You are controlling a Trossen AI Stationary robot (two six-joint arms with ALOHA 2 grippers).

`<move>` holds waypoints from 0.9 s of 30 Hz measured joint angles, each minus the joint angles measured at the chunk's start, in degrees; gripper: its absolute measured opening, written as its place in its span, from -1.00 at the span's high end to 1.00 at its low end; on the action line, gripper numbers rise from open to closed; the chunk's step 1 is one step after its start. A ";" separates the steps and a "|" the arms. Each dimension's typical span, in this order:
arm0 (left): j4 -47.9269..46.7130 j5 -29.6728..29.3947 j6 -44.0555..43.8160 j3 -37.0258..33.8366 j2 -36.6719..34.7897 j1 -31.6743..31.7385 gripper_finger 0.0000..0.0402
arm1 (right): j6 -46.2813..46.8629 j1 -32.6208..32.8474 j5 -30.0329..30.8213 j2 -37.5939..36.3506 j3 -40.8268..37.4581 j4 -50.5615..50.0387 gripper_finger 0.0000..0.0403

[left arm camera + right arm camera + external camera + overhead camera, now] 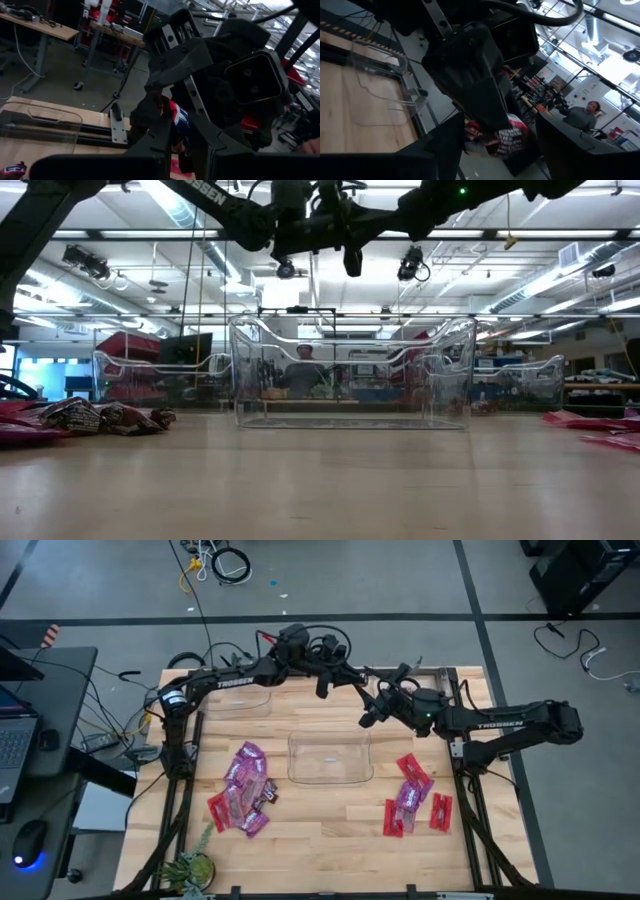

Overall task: Sort candy
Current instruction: Put the brown chocolate bar into the top right transparent bin

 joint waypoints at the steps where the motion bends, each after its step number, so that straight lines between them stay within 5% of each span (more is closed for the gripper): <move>1: -0.02 0.33 0.15 0.00 0.00 -0.08 0.76 | 0.25 0.12 -0.19 0.00 0.00 -0.42 -0.11; 13: -0.54 1.52 5.99 0.00 0.00 -0.60 0.49 | 1.55 0.26 -0.53 0.00 0.32 -3.13 0.41; 21: 3.20 4.91 7.30 -0.04 0.20 1.32 0.24 | 1.48 0.21 0.72 -0.02 0.58 -2.60 0.42; 27: 4.73 5.22 8.58 -0.05 -1.15 5.34 0.17 | 1.49 -0.85 10.65 -0.46 0.50 -3.19 0.45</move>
